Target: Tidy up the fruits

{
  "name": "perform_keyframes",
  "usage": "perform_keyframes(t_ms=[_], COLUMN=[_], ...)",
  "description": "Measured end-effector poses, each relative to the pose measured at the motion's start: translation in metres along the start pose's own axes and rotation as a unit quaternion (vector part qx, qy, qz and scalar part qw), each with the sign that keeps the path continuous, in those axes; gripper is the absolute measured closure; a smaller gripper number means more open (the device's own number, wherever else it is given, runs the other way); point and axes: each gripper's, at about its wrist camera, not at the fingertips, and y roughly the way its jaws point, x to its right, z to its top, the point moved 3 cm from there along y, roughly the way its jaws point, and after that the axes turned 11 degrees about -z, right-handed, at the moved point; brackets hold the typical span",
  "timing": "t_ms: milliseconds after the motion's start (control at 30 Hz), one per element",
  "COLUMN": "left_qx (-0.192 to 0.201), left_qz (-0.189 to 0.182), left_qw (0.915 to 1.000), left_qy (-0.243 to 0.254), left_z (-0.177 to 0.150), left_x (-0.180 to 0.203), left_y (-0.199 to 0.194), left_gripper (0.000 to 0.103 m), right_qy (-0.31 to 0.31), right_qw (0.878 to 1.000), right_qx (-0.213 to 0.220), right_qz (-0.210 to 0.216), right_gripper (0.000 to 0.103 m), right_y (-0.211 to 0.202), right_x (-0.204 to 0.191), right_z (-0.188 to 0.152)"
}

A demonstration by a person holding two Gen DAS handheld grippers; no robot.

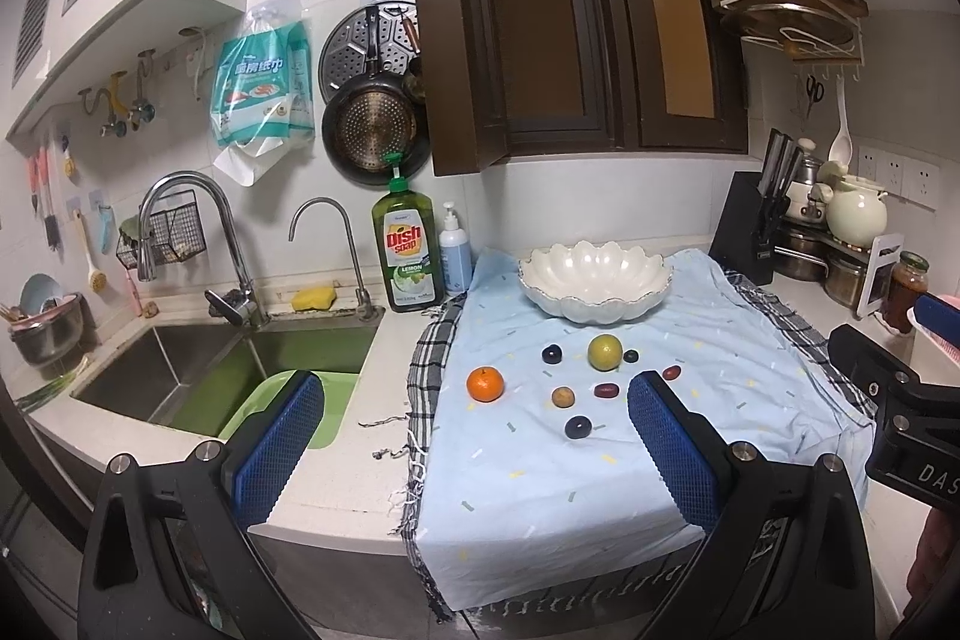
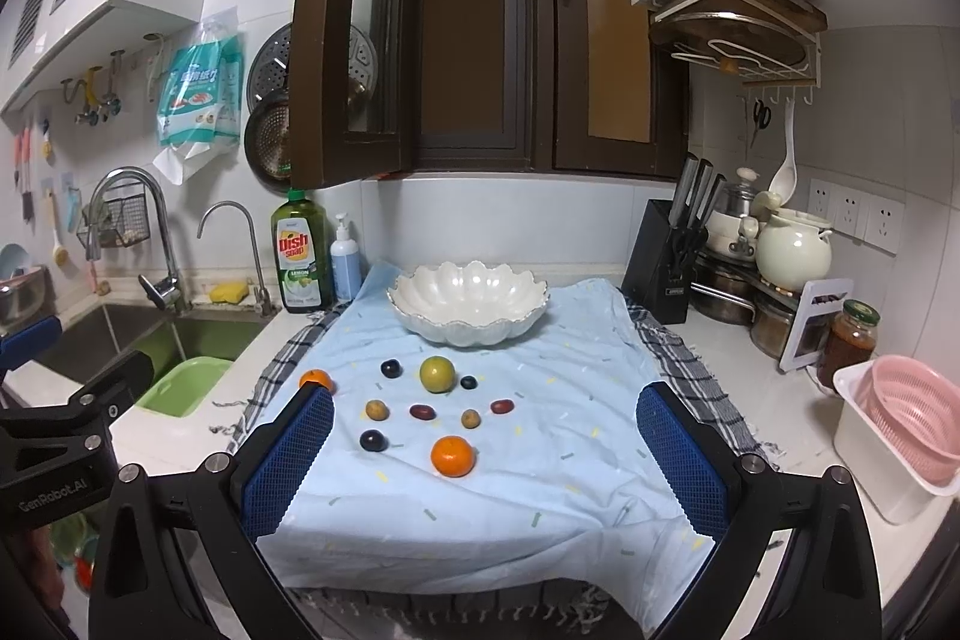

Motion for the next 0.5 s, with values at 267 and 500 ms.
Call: perform_keyframes(t_ms=[267, 500], left_qx=[0.0, -0.001], left_qz=[-0.003, -0.006], left_qw=[1.0, 1.0], left_qy=[-0.001, -0.001], left_z=[0.0014, 0.0039], left_x=[-0.0002, -0.0018], left_y=[0.0013, 0.0058], left_gripper=[0.0, 0.0], right_qy=[0.0, -0.001], right_qw=[1.0, 1.0], right_qx=[0.001, -0.001], right_qz=[0.0, -0.001], right_gripper=[0.0, 0.0], right_y=[0.0004, 0.0034], right_x=[-0.0003, -0.0031], right_z=[0.0001, 0.0013])
